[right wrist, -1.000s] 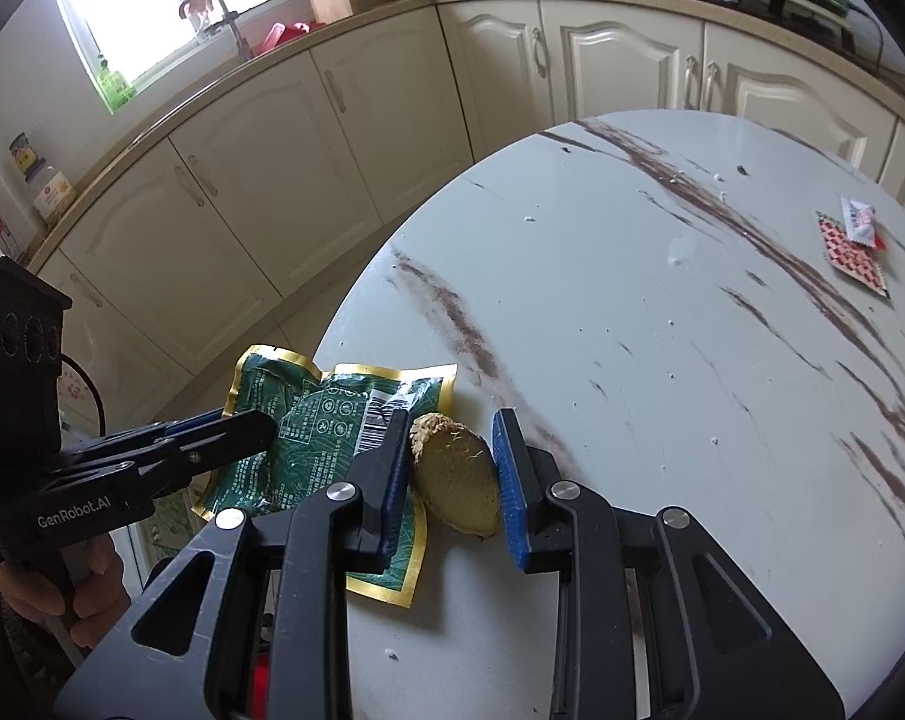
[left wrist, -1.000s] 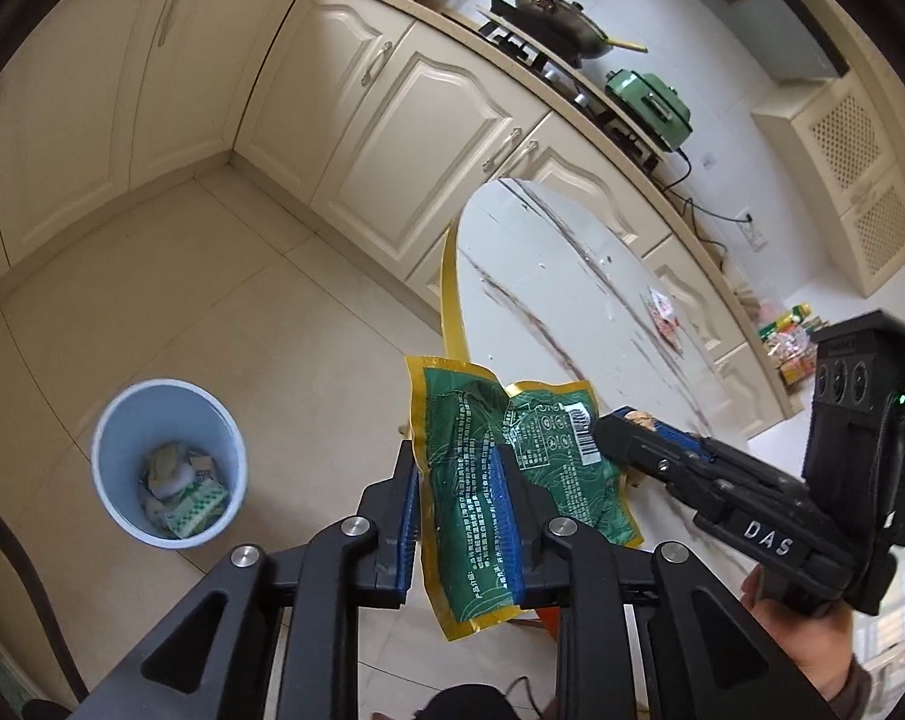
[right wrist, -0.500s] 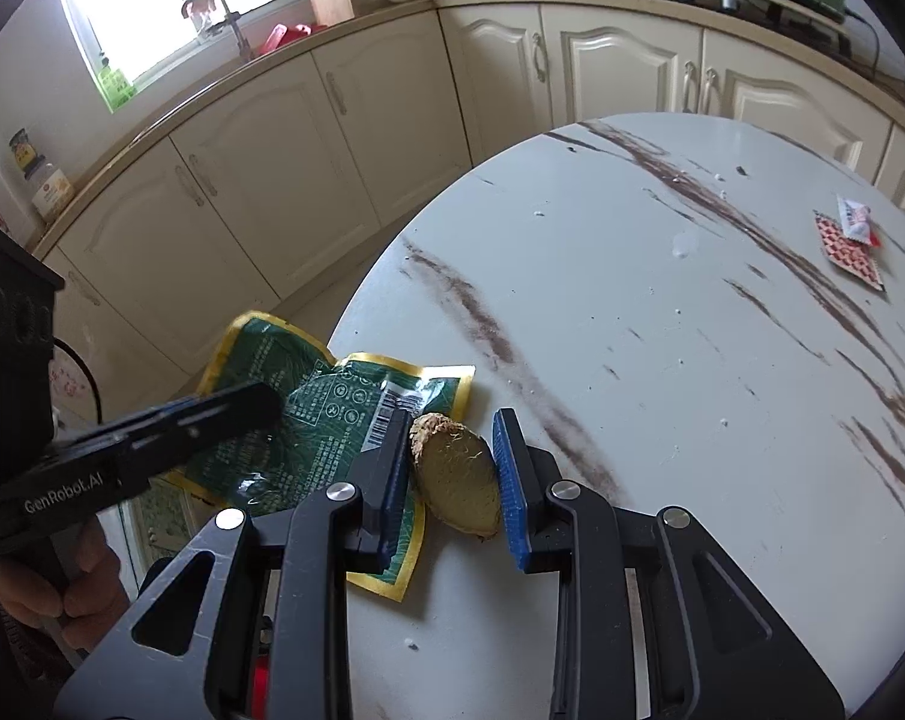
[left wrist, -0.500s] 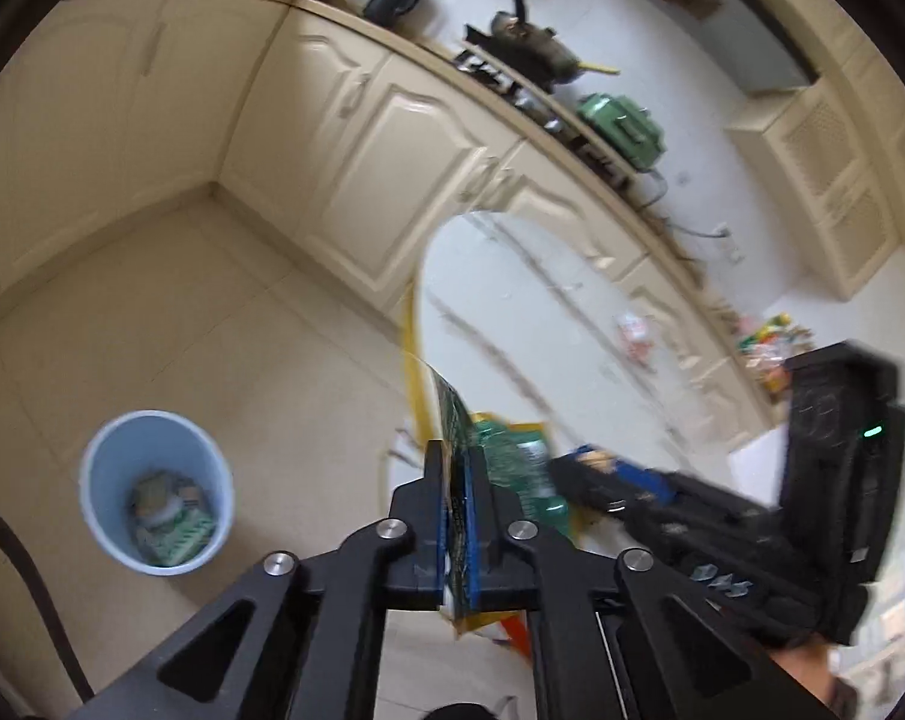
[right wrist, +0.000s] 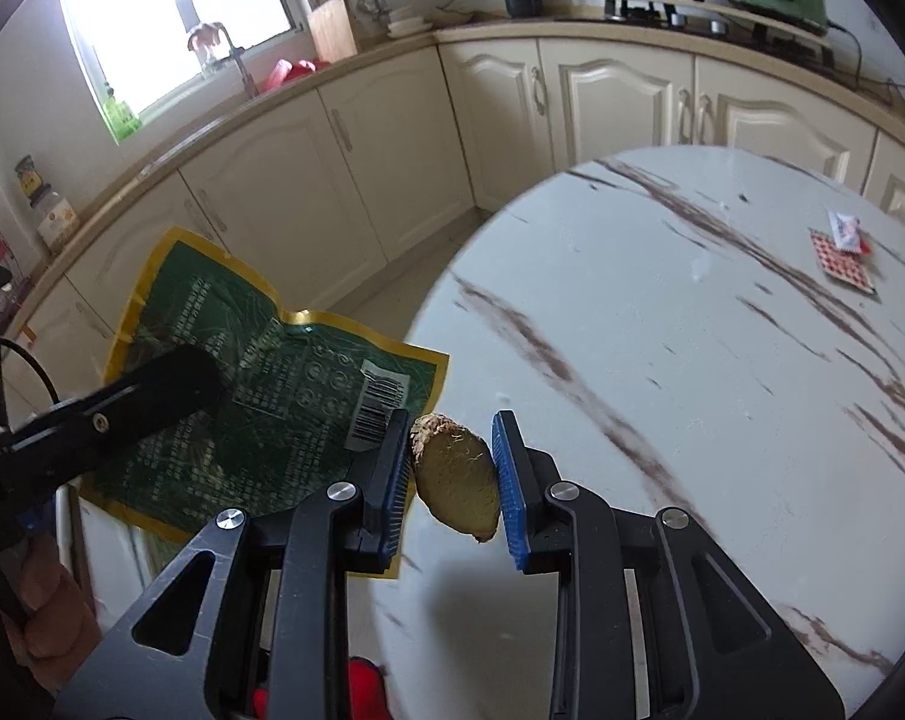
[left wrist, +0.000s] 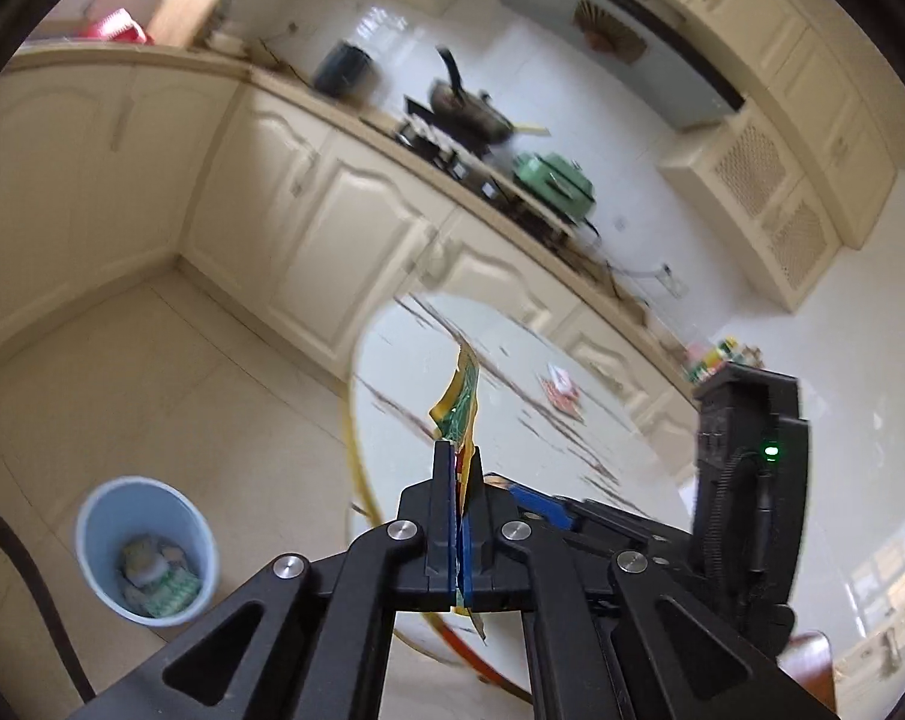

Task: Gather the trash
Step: 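Carry the rice cake and green-gold bag over the blue bucket, then open both tools over the bucket to drop the rice cake and bag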

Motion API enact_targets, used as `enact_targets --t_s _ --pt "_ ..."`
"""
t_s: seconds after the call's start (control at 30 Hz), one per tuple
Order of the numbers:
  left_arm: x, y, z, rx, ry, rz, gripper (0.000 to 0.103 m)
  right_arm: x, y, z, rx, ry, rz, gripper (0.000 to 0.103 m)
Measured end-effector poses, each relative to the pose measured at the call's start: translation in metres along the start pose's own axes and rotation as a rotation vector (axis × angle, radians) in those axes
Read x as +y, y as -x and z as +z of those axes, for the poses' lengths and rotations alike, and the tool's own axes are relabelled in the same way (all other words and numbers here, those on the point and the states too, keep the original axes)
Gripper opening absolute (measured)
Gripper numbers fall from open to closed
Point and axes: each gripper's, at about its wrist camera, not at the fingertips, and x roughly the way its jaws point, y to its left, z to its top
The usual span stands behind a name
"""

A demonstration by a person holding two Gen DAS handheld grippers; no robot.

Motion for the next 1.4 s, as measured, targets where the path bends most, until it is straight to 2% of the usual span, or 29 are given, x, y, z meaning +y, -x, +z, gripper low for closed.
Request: enact_targets --t_s 0.1,0.3,0.43,0.53,0.77,0.83,0.9,0.97,1.07,1.2,1.27,1.4 --pt "0.011 0.024 -0.001 -0.036 -0.008 0.043 0.0 0.024 0.0 0.012 -0.026 0.021 0.03 0.026" --pt "0.056 0.063 0.0 -0.079 0.006 0.217 0.0 0.095 -0.036 0.03 -0.018 0.097 0.103 0.026" --pt "0.087 0.061 -0.005 -0.036 0.036 0.308 0.0 0.137 -0.091 0.029 0.046 0.144 0.117 0.026" --pt "0.115 0.039 -0.012 0.023 0.076 0.372 0.0 0.149 -0.137 0.025 0.102 0.147 0.108 0.026" --pt "0.173 -0.037 -0.011 0.171 0.176 0.431 0.0 0.14 -0.247 0.01 0.226 0.101 0.076 0.027" --pt "0.189 -0.056 -0.011 0.207 0.191 0.438 0.0 0.131 -0.27 0.007 0.246 0.071 0.07 0.034" --pt "0.208 -0.081 -0.005 0.231 0.201 0.441 0.0 0.123 -0.29 0.005 0.261 0.059 0.05 0.049" --pt "0.215 -0.104 -0.003 0.258 0.195 0.449 0.0 0.116 -0.3 0.004 0.264 0.055 0.031 0.058" --pt "0.23 -0.149 0.009 0.285 0.203 0.456 0.001 0.105 -0.307 0.003 0.262 0.051 0.01 0.059" --pt "0.248 -0.185 0.008 0.302 0.195 0.465 0.009 0.088 -0.305 0.002 0.262 0.046 -0.008 0.064" --pt "0.247 -0.191 0.012 0.297 0.183 0.486 0.022 0.083 -0.302 0.003 0.258 0.038 -0.001 0.065" --pt "0.237 -0.165 0.015 0.249 0.181 0.55 0.036 0.081 -0.291 0.007 0.242 0.02 0.026 0.068"
